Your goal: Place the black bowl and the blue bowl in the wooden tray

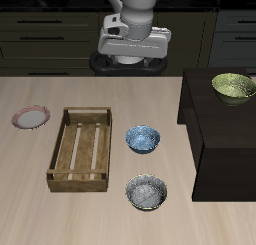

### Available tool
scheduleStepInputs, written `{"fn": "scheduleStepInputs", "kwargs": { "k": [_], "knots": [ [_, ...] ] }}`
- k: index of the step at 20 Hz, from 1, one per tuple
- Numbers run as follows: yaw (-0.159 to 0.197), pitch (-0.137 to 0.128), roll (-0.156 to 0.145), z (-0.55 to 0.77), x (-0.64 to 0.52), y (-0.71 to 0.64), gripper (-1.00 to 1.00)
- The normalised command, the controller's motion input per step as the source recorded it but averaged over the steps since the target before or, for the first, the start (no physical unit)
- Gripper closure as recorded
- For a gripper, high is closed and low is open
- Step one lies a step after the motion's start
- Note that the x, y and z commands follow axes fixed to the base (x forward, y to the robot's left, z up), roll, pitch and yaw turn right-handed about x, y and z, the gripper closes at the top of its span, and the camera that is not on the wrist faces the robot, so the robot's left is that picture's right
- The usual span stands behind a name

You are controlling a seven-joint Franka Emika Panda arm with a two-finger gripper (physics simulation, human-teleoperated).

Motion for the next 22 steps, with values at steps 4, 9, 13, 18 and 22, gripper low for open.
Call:
{"fn": "scheduleStepInputs", "kwargs": {
  "k": [4, 9, 13, 18, 22],
  "knots": [
    [-0.011, 0.02, 0.006, -0.02, 0.28, -0.04, -1.0],
    [-0.019, -0.018, 0.01, 0.11, 0.31, -0.05, -1.0],
    [-0.011, 0.006, 0.079, 0.04, 0.38, 0.0, -1.0],
    [-0.026, 0.01, 0.036, 0.05, 0.45, -0.03, -1.0],
    [-0.009, 0.006, 0.03, 0.08, 0.34, 0.0, -1.0]
  ]
}}
